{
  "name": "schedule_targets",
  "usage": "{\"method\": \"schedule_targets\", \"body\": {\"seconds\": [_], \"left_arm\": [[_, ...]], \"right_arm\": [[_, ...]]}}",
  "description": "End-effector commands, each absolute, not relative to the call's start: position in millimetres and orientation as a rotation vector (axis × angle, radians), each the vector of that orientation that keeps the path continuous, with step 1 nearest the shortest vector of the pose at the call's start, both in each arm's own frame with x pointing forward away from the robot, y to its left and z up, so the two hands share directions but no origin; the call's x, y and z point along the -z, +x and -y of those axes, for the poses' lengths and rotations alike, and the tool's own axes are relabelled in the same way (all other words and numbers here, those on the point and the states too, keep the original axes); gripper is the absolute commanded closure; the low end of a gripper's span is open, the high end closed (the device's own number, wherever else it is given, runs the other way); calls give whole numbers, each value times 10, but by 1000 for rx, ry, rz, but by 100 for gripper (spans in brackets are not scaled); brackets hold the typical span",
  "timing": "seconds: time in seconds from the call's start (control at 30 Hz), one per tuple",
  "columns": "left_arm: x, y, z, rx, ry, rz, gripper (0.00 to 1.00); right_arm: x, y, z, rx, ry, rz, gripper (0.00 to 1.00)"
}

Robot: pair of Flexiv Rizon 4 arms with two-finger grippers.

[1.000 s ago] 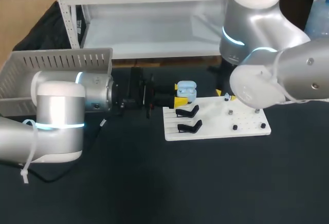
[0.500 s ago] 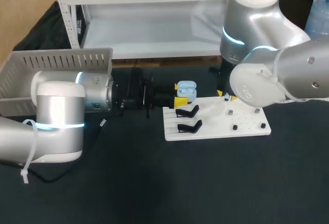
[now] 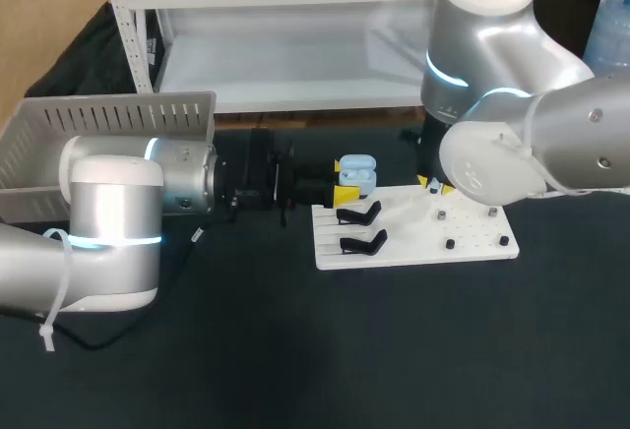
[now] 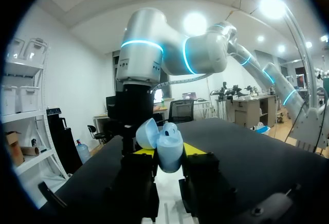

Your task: Pick up each earbud case from the left stands, insert the matching earbuds, close the lid, and place the case in the box.

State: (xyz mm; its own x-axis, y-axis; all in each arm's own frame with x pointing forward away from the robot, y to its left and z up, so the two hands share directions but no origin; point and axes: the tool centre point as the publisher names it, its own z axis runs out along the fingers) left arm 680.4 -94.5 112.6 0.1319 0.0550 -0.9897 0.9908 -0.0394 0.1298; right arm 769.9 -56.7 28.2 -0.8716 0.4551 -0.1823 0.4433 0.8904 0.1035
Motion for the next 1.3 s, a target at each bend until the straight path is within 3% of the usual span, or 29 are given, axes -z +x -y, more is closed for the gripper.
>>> {"method": "schedule_targets", "body": {"seconds": [0.03,0.1,0.23,0.87,1.3], "left_arm": [[-1122,6802,946,1108,1335,-1135,100],[-1122,6802,946,1108,1335,-1135,100],[-1122,6802,946,1108,1335,-1135,100],[-1122,6802,946,1108,1335,-1135,100],[-1122,6802,946,1108,1335,-1135,100]], "right_arm": [[-284,7699,560,-83,687,-2855,75],[-290,7696,553,-82,685,-2855,77],[-290,7694,550,-79,683,-2857,100],[-526,7613,584,-102,682,-2833,100],[-1298,7309,688,-244,790,-2837,100]]}}
